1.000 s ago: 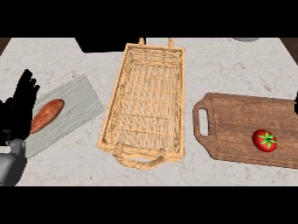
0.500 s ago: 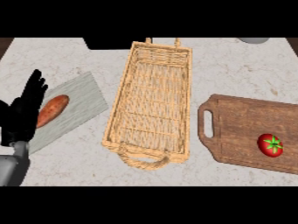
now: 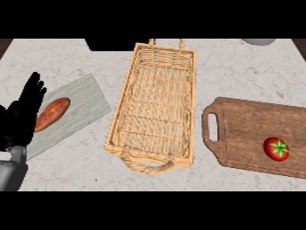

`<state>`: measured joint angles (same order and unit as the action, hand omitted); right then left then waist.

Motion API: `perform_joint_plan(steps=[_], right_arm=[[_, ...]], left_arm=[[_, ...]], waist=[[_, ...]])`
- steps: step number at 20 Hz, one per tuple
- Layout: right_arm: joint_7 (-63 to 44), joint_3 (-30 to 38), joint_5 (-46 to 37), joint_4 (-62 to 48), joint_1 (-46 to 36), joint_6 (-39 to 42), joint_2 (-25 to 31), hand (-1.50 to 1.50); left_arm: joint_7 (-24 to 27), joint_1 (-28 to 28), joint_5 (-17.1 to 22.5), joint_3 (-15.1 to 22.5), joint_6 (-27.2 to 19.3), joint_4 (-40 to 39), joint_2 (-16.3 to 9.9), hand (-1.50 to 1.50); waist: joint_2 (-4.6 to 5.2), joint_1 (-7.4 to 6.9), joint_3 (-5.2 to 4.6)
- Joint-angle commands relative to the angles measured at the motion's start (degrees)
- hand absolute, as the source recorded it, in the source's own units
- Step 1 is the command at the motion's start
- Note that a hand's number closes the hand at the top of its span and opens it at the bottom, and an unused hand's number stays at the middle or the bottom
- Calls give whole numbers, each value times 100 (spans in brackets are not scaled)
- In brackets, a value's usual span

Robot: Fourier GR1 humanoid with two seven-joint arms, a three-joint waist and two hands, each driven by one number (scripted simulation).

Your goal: Pick the tomato from the cutting board and place it in the basket

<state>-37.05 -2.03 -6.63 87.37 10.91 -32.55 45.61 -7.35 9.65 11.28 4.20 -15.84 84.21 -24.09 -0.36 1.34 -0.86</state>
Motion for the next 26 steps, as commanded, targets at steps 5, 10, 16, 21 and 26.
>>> perform_joint_plan(steps=[5, 10, 16, 21, 26], right_arm=[[-2841, 234, 736, 2711, 388, 1263, 1242, -150], [-3686, 446, 309, 3433, 516, 933, 956, -150], [-3294, 644, -287, 3376, 632, 780, 296, -150], [-3088, 202, -1092, 3508, 790, 867, -432, -150], [-2222, -119, -1797, 2641, 563, 644, -1248, -150]], left_arm=[[-23, -115, 110, -217, 173, 68, -175, 0], [59, -51, -133, 52, 105, 20, 229, 0], [274, -187, -75, -176, 349, -100, 197, 0], [32, -164, -368, -85, 156, 281, 417, 0], [282, -78, -247, -451, 613, -222, 300, 0]], waist=[[-36, 51, 49], [19, -61, 77], [36, -123, 81], [32, -124, 84], [39, -126, 85]])
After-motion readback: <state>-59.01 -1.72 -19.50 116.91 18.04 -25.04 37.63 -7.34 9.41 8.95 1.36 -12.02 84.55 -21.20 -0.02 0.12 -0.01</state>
